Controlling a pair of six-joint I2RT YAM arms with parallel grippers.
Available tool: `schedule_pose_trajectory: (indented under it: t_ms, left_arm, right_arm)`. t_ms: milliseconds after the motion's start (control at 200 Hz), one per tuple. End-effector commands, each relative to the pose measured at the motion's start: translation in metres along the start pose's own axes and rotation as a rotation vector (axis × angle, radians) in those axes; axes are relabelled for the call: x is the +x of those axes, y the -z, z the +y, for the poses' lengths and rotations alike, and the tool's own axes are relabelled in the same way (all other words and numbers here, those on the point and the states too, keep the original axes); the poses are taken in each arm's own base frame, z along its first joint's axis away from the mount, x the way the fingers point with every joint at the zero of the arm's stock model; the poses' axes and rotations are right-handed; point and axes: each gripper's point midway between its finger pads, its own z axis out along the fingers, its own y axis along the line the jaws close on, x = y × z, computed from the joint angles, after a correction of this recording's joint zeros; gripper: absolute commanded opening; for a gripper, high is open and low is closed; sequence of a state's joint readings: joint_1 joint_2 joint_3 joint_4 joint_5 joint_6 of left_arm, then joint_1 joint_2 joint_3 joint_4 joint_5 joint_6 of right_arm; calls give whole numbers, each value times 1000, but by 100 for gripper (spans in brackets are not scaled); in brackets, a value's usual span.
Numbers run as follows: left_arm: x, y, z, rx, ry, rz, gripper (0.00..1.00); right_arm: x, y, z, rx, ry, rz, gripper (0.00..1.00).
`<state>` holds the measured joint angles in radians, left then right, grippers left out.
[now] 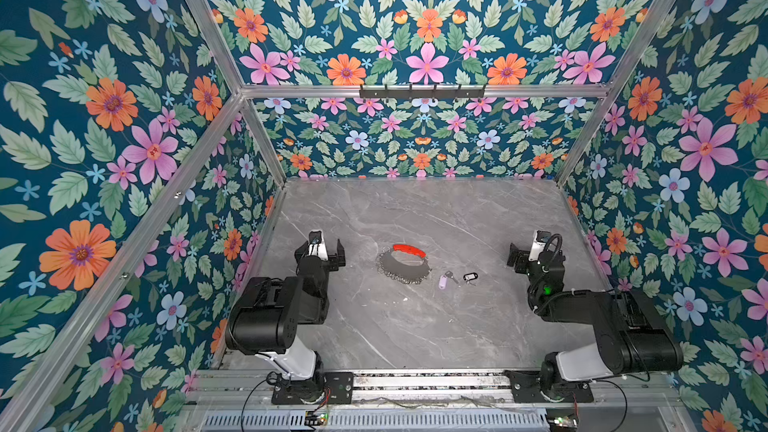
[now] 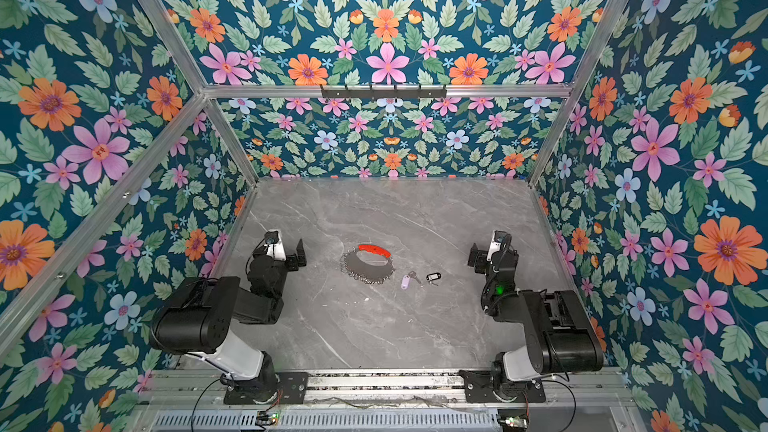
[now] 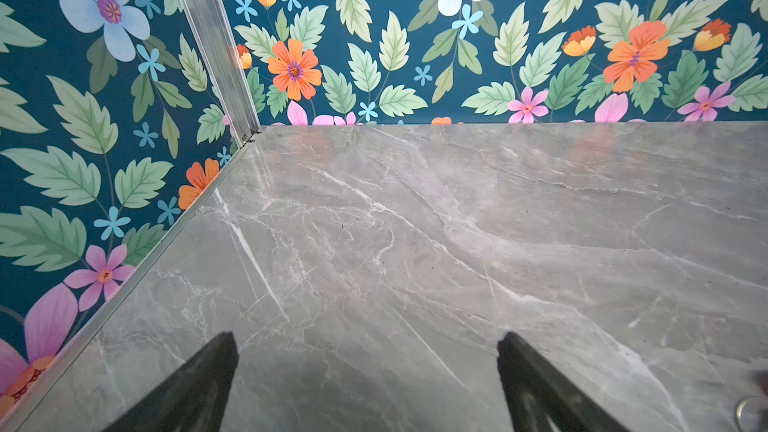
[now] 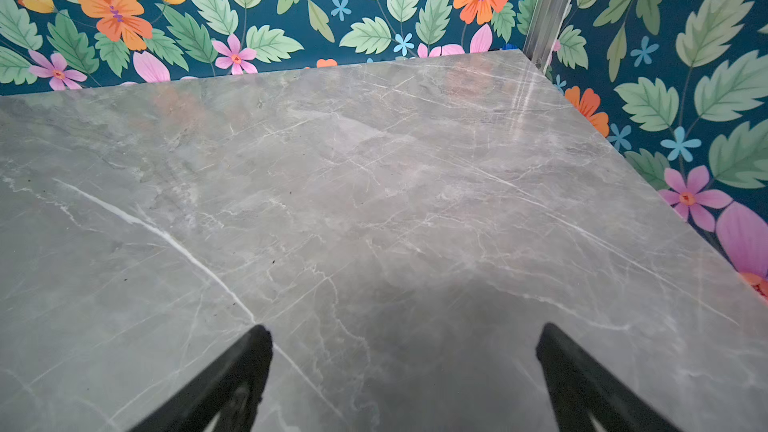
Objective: Put the keys on the keyring
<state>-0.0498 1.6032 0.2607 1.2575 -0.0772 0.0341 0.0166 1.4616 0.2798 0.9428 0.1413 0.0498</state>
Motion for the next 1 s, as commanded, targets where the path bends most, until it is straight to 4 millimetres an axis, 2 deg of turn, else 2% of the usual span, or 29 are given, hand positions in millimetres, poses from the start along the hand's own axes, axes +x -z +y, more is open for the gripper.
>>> schedule_pose_trajectory:
  t_ms: [0, 995]
  left_arm:
    - [-3, 0, 0, 3, 0, -10, 100]
    - [-3, -1, 0, 3, -1, -8, 100]
  right_arm:
    - [-9, 0, 1, -3, -2, -32, 99]
    - [-9, 0, 2, -8, 1, -31, 99]
